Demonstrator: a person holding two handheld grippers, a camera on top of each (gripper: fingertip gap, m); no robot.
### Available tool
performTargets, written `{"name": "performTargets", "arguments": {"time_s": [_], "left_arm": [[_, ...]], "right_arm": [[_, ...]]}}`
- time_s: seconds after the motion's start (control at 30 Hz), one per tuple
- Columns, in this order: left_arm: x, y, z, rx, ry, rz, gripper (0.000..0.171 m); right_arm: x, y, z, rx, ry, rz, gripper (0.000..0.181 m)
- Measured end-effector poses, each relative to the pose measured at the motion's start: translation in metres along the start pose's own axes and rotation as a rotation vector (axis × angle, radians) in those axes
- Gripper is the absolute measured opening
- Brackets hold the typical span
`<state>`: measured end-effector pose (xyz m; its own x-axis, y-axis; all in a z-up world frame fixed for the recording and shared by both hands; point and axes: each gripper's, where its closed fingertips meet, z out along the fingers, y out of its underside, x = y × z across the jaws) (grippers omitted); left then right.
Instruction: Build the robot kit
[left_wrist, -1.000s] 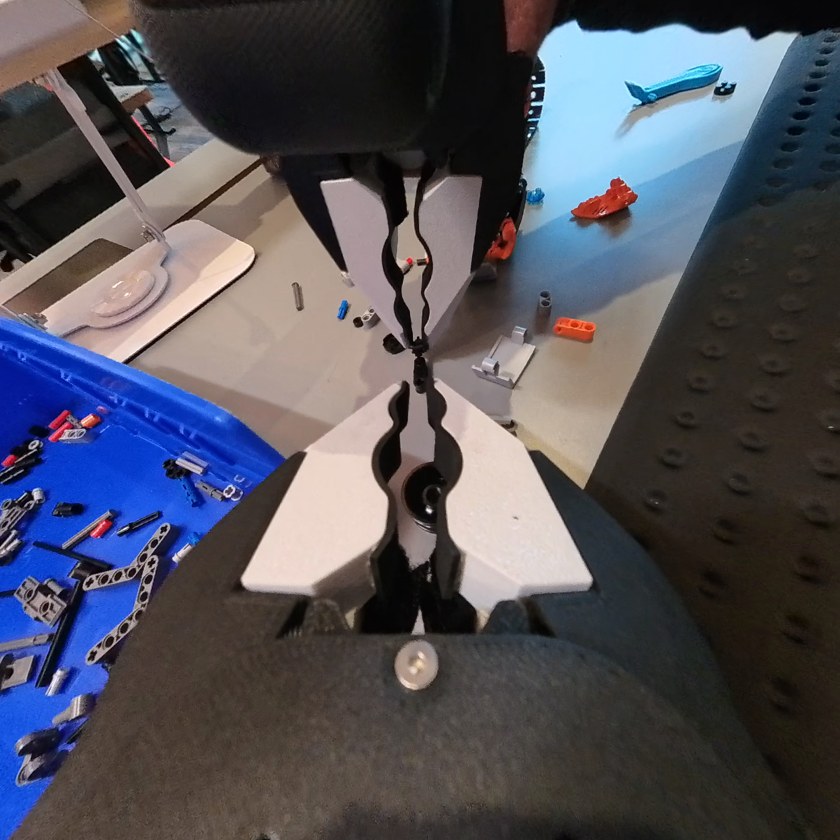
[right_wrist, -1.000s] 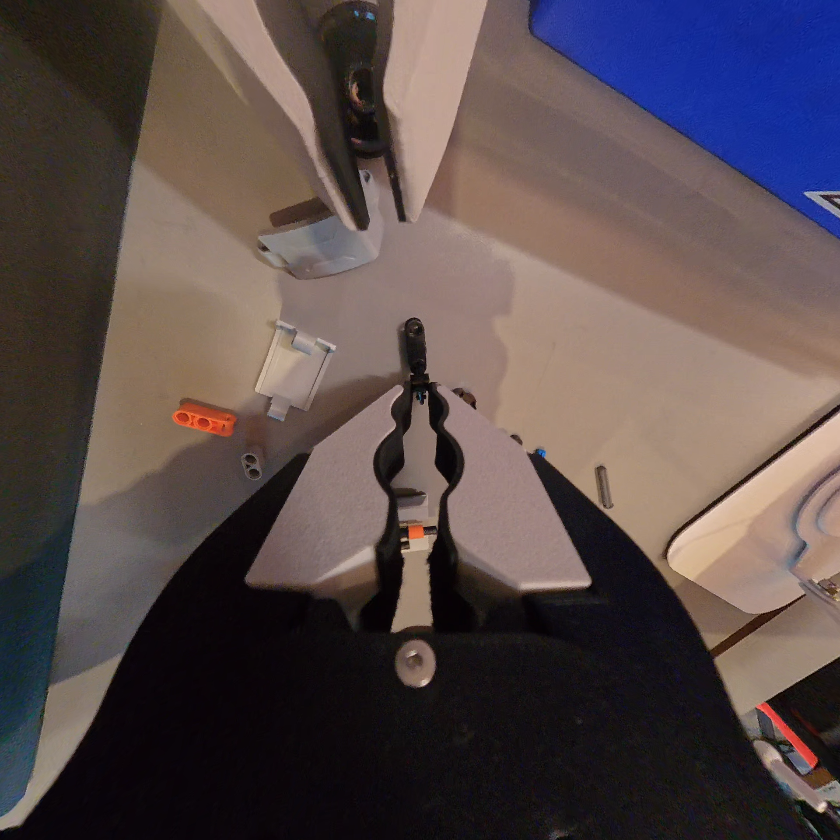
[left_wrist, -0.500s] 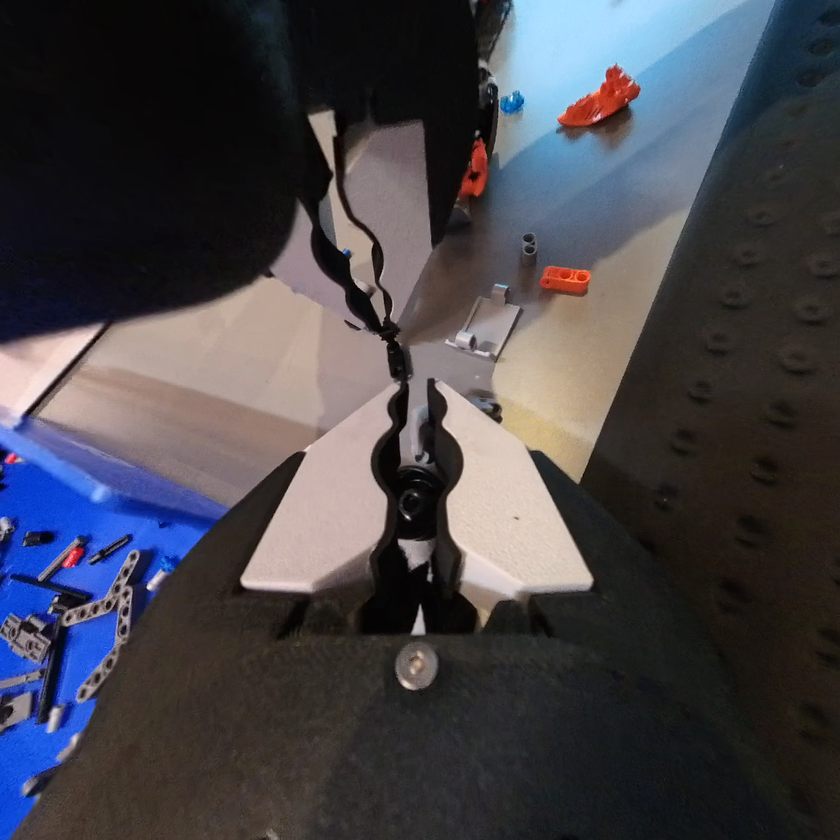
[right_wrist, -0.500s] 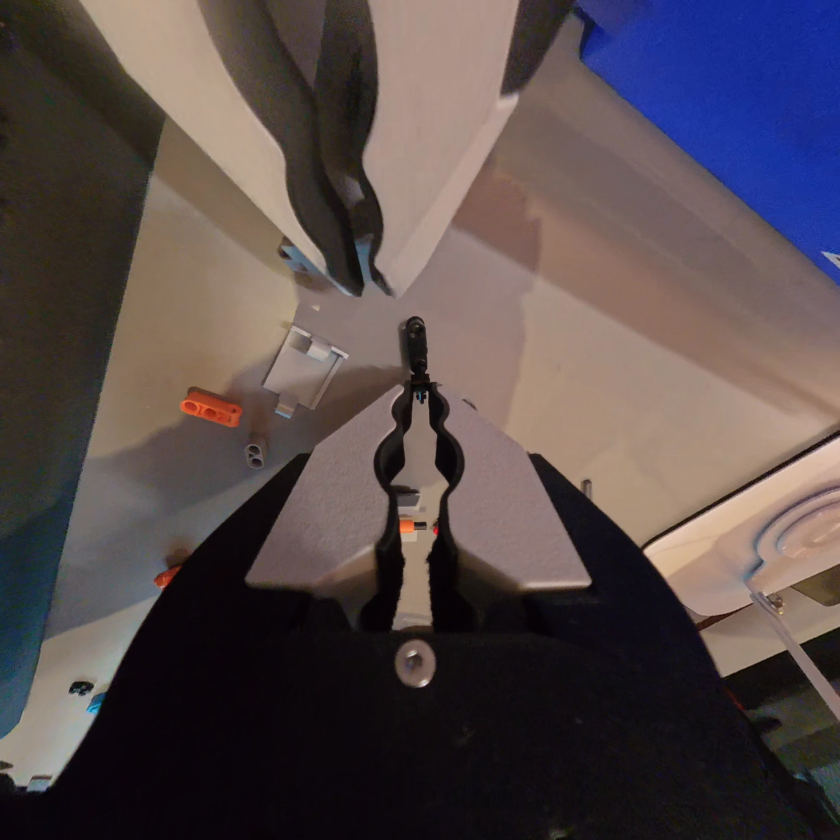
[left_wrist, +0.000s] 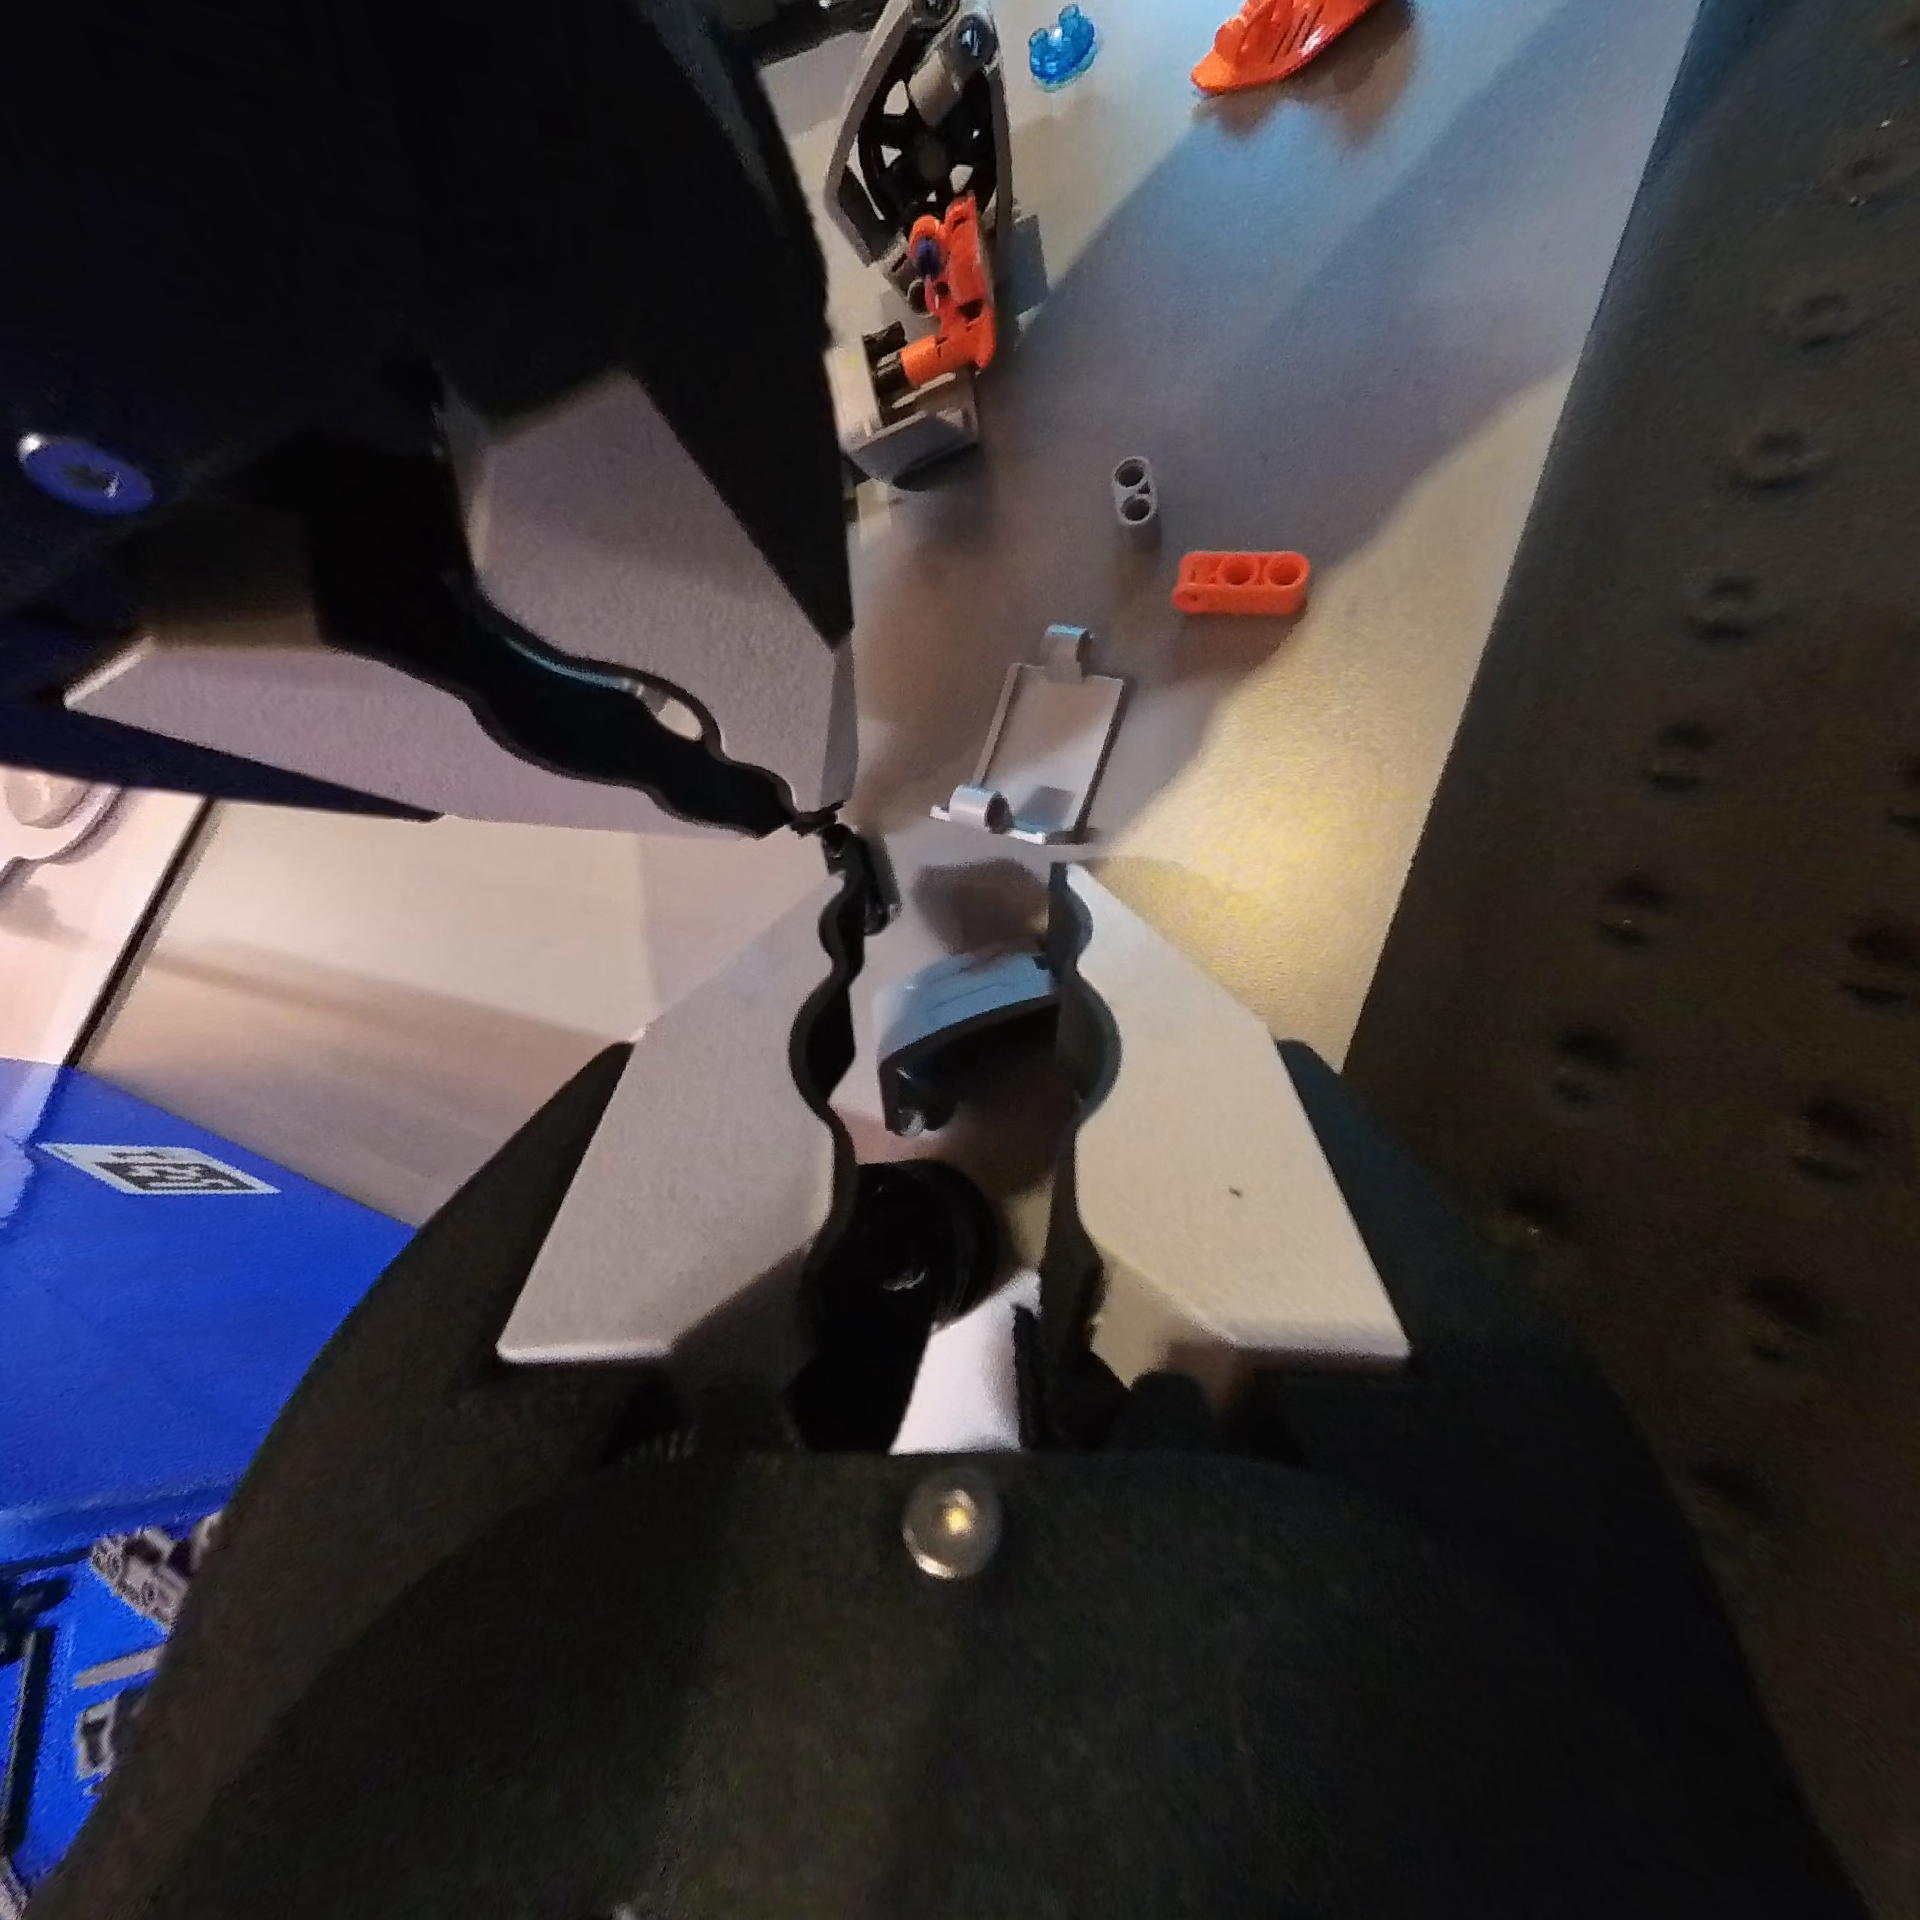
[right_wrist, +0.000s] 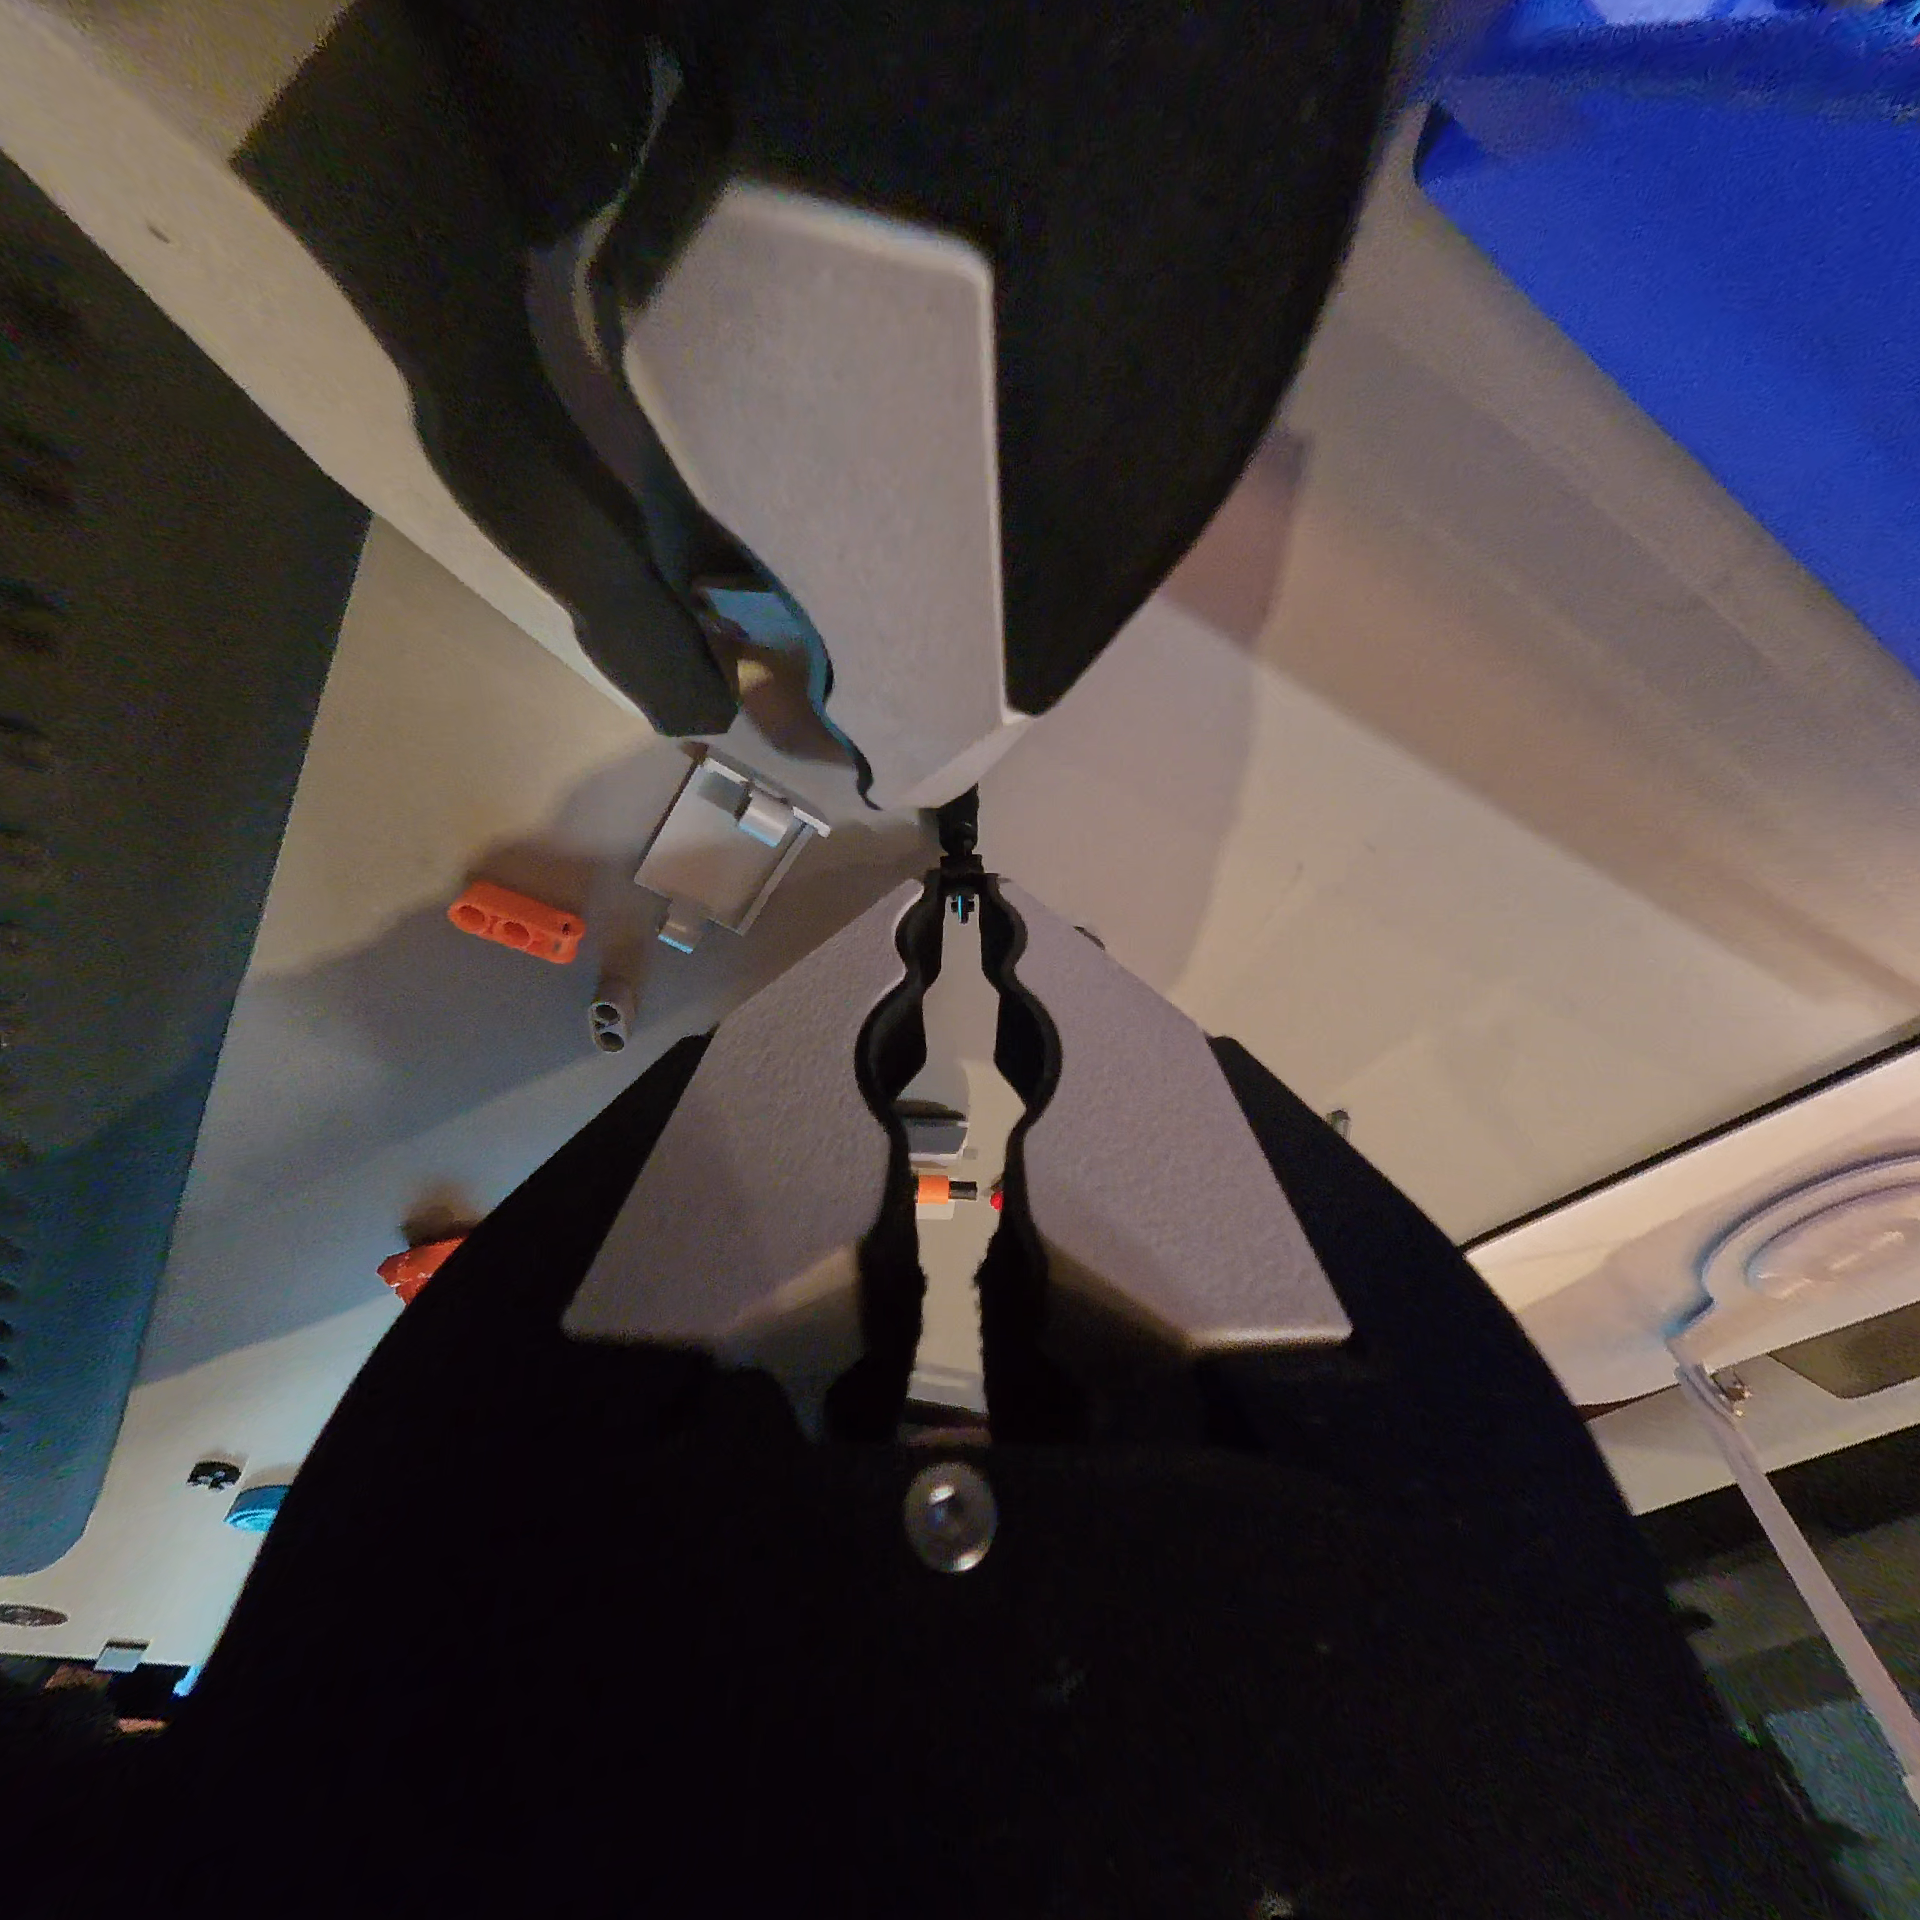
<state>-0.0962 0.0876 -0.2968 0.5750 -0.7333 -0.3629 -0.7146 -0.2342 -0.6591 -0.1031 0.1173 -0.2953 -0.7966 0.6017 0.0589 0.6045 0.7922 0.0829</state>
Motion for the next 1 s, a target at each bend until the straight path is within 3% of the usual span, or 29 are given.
{"name": "performTargets", "arguments": {"time_s": [1.0], "left_arm": [[-0.0017, 0.0029, 0.003, 0.024, 0.015, -0.086, 0.026]], "right_arm": [[-0.0056, -0.0082, 0.0, -0.025, -0.089, 0.052, 0.003]]}}
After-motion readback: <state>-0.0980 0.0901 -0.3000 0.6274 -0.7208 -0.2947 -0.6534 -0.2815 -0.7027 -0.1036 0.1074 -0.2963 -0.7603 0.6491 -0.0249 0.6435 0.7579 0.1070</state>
